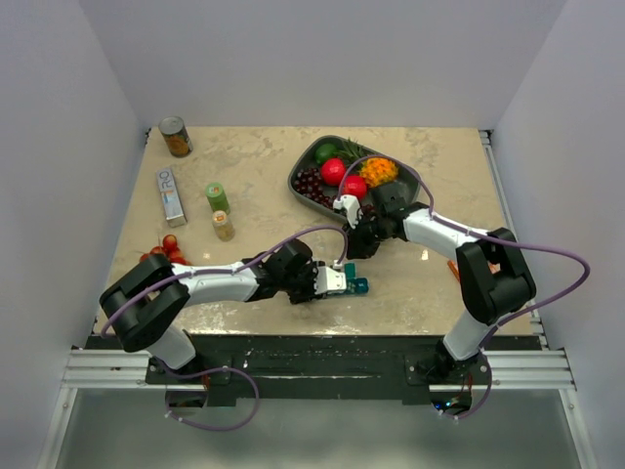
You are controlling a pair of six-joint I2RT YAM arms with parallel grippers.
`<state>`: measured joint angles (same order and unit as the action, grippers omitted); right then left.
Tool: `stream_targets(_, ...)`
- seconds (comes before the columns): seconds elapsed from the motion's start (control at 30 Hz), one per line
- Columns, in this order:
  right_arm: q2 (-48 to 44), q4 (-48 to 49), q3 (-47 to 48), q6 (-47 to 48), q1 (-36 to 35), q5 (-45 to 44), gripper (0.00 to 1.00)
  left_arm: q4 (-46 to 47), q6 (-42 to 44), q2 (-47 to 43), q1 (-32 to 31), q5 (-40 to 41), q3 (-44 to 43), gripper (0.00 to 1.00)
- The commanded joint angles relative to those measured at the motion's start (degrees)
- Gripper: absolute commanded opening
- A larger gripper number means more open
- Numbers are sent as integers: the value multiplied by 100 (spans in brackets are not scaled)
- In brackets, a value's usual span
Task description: Sort the pills into containers
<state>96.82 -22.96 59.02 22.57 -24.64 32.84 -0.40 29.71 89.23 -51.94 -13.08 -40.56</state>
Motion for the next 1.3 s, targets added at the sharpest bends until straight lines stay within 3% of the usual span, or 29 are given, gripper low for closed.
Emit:
stream_targets(0.0,4,20,206,230,4,-199,12,-144,131,-152,-44,-107,74,0)
stream_targets(0.3,-84,-1324,329,1802,12,741,12,-153,96,-73,-44,-72,83,0)
stream_targets(0.67,-383,-2247,136,2665,-5,1330,11,-179,-141,-11,-35,-10,21,0)
stream_targets(1.27,-58,-1975,-5,2129,-208,574,12,-153,-308,-11,-35,43,21,0)
